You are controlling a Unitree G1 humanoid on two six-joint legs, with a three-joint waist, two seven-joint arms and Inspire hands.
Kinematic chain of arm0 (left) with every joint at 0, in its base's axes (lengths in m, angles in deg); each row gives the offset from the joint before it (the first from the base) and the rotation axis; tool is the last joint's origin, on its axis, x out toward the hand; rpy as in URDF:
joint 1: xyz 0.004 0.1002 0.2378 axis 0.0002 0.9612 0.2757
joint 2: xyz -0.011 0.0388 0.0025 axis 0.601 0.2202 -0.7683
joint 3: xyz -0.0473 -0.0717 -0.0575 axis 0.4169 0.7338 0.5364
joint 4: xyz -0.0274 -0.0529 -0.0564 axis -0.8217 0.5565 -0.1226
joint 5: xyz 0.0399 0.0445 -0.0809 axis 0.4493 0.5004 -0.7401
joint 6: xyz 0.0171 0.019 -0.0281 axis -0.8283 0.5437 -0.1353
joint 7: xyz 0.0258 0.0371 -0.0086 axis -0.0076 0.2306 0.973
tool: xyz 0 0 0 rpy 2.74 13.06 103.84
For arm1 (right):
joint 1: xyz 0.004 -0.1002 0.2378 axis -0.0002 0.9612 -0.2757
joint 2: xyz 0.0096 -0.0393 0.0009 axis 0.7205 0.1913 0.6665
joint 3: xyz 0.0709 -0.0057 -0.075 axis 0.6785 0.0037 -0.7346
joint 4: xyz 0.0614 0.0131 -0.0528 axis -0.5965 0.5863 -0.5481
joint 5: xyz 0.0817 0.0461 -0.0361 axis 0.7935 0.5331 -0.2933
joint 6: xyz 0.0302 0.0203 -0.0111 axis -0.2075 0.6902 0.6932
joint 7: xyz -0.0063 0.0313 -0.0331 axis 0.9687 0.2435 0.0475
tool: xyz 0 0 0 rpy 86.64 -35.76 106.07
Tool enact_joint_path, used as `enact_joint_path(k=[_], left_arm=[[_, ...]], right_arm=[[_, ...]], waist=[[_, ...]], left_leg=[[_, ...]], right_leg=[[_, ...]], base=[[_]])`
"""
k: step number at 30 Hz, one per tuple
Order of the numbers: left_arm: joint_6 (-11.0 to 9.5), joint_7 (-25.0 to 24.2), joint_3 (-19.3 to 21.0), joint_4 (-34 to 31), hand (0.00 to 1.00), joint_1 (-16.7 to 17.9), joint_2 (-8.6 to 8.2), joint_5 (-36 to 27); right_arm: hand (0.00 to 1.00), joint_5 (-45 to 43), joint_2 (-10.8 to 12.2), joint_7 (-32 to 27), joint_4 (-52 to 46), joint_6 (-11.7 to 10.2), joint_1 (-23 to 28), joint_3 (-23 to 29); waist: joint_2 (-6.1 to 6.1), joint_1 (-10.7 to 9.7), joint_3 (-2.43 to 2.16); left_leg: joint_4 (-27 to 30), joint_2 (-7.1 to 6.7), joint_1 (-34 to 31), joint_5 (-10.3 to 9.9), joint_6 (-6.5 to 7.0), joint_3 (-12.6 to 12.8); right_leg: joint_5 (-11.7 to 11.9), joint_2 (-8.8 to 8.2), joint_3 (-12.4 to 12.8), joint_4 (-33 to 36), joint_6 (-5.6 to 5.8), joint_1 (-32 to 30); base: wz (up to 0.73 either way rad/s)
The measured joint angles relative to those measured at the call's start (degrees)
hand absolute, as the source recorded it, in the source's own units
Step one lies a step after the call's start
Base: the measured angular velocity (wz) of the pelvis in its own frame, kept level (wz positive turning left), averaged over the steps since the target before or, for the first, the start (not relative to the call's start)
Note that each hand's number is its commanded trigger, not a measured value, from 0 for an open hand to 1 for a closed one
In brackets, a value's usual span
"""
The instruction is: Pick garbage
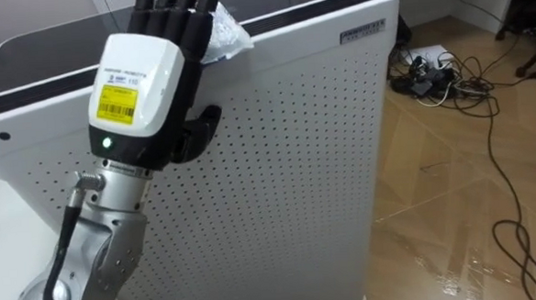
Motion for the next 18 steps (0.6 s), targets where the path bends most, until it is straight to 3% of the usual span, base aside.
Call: enact_joint_path(k=[4, 8, 12, 18], left_arm=[[0.9, -0.8, 0.4, -0.1, 1.0, -1.0, 0.08, -1.2], [3.2, -1.7, 0.7, 0.2, 1.0, -3.5, 0.15, -2.5], [3.7, -2.5, 1.6, 0.3, 1.0, -3.7, 0.9, -2.8], [4.8, -4.3, 1.6, 0.5, 1.0, -4.5, 1.2, -2.8]], right_arm=[[1.0, 0.0, -0.1, -0.1, -0.2, 0.1, 0.0, 0.3], [1.0, 0.0, -0.1, -0.1, -0.3, 1.3, -0.1, 0.3], [1.0, -0.5, -0.6, -0.2, -2.1, 3.2, 0.0, 0.3], [1.0, -0.5, -1.7, -0.8, -4.5, 3.8, 0.0, 0.3]], waist=[[-0.01, 0.1, -0.03], [0.02, 0.1, -0.05], [-0.1, -0.1, 0.03], [-0.27, -0.1, 0.14]], left_leg=[[0.0, 0.06, 0.2, 0.0, 0.0, 0.2], [-0.3, 0.32, 0.8, 0.0, -0.03, 1.2], [-0.9, 0.62, 1.4, 0.2, -0.27, 1.5], [-0.9, 0.78, 1.4, 0.3, -0.47, 1.5]], right_leg=[[0.0, 0.01, 0.1, 0.0, 0.0, 0.1], [0.1, 0.17, 0.4, 0.0, -0.1, 0.4], [0.2, 0.49, 0.8, 0.0, -0.29, 0.8], [0.3, 0.63, 0.7, 0.0, -0.47, 0.8]], base=[[-0.03], [-0.09], [-0.06], [0.0]])
